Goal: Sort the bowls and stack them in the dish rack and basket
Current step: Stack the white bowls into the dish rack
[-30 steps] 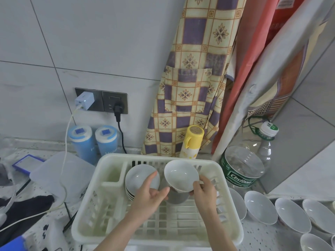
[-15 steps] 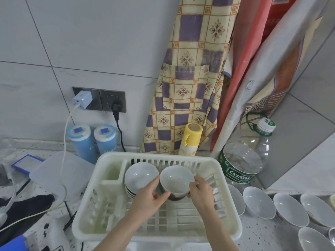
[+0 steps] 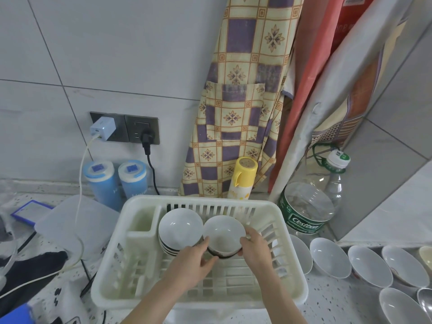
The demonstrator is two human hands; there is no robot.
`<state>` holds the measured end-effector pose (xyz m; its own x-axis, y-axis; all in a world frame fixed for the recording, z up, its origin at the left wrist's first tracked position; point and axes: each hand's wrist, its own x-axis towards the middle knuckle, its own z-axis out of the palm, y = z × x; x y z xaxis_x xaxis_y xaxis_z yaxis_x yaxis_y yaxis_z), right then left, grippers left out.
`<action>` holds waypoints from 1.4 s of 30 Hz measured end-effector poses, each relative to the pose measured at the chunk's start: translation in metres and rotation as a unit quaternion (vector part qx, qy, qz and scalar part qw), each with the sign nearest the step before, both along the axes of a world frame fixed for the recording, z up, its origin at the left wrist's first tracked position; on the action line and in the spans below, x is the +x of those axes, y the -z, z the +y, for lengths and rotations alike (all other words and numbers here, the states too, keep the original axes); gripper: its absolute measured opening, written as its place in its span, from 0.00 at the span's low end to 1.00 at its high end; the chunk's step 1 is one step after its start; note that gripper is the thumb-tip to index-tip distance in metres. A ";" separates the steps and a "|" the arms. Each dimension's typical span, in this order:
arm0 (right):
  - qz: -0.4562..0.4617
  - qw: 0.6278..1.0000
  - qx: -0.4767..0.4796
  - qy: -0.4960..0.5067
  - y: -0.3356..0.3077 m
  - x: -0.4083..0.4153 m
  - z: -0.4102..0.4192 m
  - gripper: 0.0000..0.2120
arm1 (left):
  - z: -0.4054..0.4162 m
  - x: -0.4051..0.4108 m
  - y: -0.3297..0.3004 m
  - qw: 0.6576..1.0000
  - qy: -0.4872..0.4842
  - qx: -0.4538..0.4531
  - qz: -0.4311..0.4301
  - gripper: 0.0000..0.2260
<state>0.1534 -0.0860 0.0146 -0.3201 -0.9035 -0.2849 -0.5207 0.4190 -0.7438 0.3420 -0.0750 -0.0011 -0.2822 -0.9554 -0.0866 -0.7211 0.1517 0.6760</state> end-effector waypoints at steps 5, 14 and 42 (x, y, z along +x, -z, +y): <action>0.019 1.000 0.009 -0.015 0.001 0.001 0.000 0.22 | 0.001 0.000 -0.002 0.996 -0.069 -0.044 0.037 0.14; -0.011 0.999 0.048 -0.023 0.004 -0.002 -0.001 0.18 | -0.003 -0.004 -0.005 0.977 -0.081 0.188 0.064 0.17; -0.024 0.998 0.057 -0.014 0.006 -0.005 -0.001 0.13 | 0.001 -0.017 -0.018 0.922 -0.130 0.295 0.216 0.10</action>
<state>0.1483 -0.0869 0.0089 -0.2784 -0.8725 -0.4015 -0.4982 0.4886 -0.7162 0.3251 -0.0740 0.0171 -0.1794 -0.8180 -0.5465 -0.3254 -0.4749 0.8177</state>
